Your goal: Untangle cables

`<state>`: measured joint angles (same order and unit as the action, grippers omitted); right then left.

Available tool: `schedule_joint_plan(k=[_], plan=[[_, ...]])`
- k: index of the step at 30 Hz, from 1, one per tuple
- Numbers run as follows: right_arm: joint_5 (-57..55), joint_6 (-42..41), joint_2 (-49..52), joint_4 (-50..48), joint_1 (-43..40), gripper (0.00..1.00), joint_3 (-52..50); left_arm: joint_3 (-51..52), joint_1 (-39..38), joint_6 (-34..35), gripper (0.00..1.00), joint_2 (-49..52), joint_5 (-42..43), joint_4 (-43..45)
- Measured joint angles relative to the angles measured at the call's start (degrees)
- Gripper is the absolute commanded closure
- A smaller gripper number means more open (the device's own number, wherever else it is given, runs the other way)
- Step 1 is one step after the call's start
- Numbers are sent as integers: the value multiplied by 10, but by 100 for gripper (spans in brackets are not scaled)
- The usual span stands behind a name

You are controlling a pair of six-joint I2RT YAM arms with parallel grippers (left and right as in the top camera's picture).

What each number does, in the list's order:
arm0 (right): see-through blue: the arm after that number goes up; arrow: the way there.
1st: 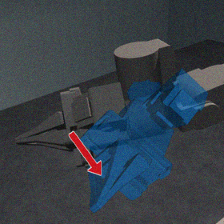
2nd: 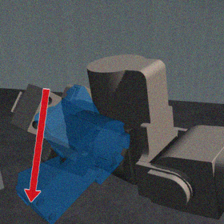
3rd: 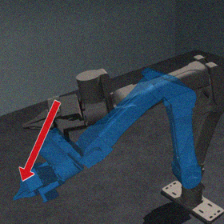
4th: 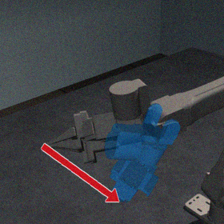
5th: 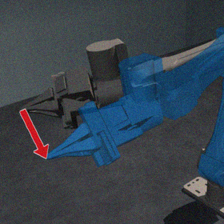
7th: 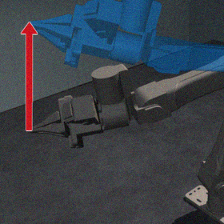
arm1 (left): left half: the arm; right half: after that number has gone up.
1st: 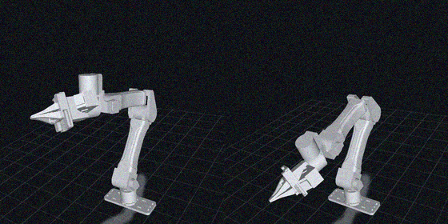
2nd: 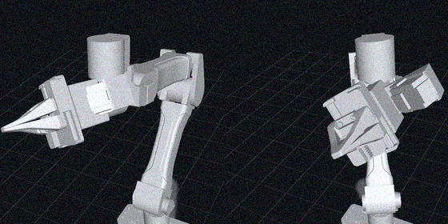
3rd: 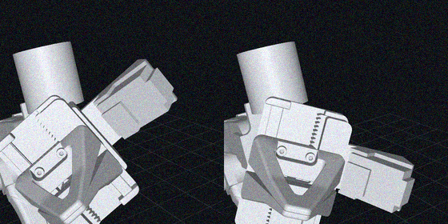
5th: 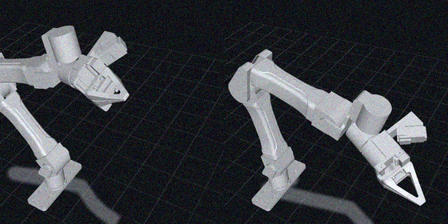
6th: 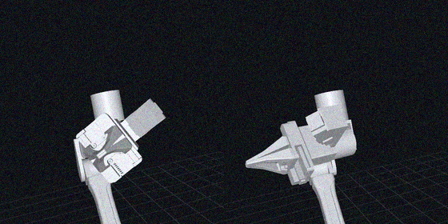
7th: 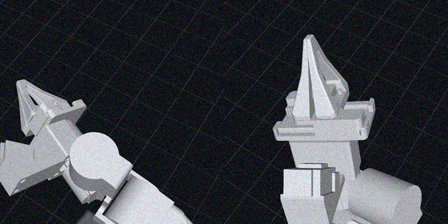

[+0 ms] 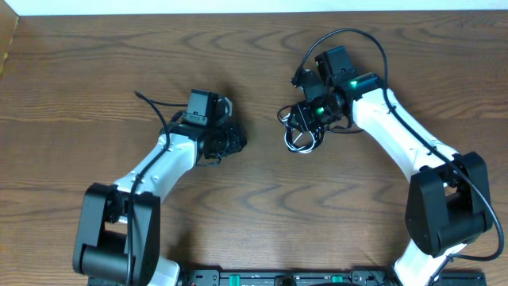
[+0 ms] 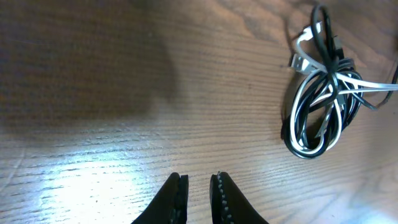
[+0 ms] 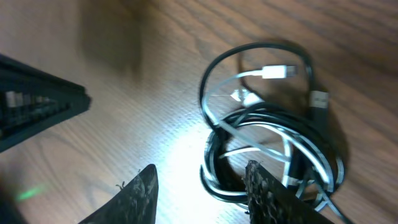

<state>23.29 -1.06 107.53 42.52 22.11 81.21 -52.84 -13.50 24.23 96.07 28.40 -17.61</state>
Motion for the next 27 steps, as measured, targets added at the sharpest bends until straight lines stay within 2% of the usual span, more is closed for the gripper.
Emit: schedule_joint_plan(k=[15,23,25,26,27], plan=[[-82,-64,47,-47,54,65,0,0,7,0,83,10,39,-23],[-135,-75,91,-132,74,67,0,0,7,0,83,10,43,-24],[-141,-79,98,-136,77,71,0,0,7,0,83,10,43,-24],[-144,-81,103,-139,77,77,0,0,7,0,83,10,43,-24],[-144,-83,108,-143,77,87,0,0,7,0,83,10,43,-24]])
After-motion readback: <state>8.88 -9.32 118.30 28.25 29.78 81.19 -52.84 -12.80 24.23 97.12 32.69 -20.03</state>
